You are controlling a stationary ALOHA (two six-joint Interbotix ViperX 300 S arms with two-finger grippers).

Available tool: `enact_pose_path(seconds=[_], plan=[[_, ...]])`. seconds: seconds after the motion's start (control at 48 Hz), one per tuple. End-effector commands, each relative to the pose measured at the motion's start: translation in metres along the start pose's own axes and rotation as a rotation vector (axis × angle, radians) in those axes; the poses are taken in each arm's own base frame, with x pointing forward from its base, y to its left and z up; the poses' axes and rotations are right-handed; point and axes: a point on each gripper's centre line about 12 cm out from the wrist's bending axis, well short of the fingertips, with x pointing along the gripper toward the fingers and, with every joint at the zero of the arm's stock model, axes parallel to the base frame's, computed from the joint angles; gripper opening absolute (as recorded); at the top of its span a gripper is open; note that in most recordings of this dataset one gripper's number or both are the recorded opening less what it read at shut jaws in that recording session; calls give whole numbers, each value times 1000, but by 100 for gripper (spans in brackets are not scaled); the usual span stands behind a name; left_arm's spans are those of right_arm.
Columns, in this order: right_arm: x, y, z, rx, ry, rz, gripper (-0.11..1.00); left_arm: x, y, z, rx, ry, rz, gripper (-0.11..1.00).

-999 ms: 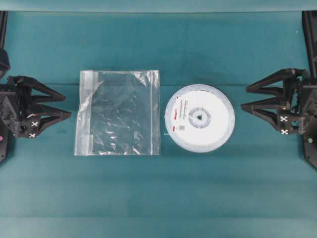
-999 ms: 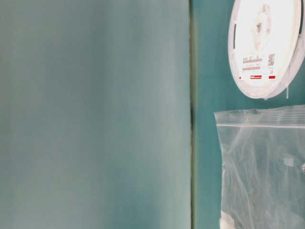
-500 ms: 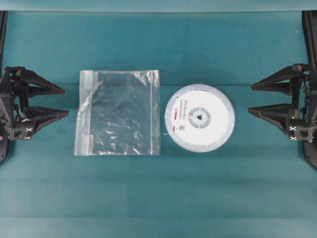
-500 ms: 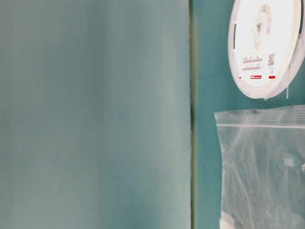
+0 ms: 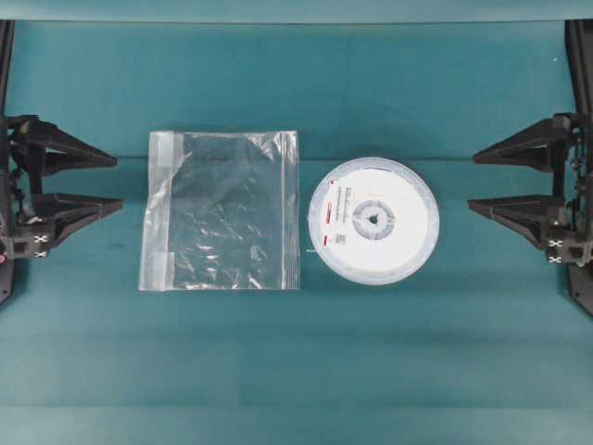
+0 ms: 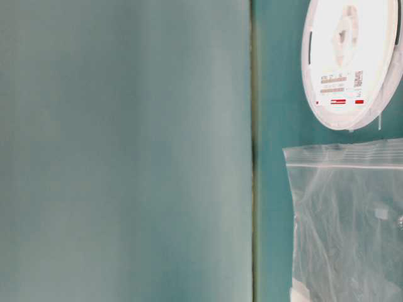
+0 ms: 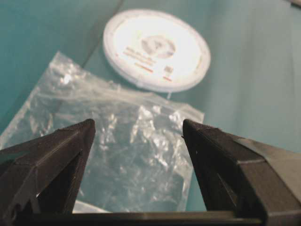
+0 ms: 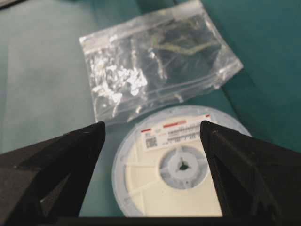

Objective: Take out the reel from the clear zip bag.

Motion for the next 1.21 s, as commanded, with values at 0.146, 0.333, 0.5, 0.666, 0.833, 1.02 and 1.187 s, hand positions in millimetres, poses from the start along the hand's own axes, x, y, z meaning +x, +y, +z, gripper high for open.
enact_pose_path(seconds=[0.146, 0.333, 0.5, 0.666, 0.833, 1.02, 1.187], plan=[[0, 2, 10, -15, -30, 7, 95, -4, -13, 17, 18, -55, -55, 92], [0, 2, 10, -16, -30, 6, 95, -5, -19, 16, 25, -45, -85, 92], [-1, 3, 10, -16, -31, 7, 95, -5, -19, 16, 27, -45, -86, 92], [-2, 3, 10, -16, -33, 8, 95, -5, -19, 16, 28, -47, -86, 92], [-3, 3, 11, -15, -39, 10, 95, -5, -19, 16, 27, -47, -86, 92], [-4, 3, 10, -15, -38, 11, 95, -5, -19, 16, 30, -45, -86, 92], [-4, 3, 9, -15, -37, 10, 95, -5, -19, 15, 38, -41, -85, 92]])
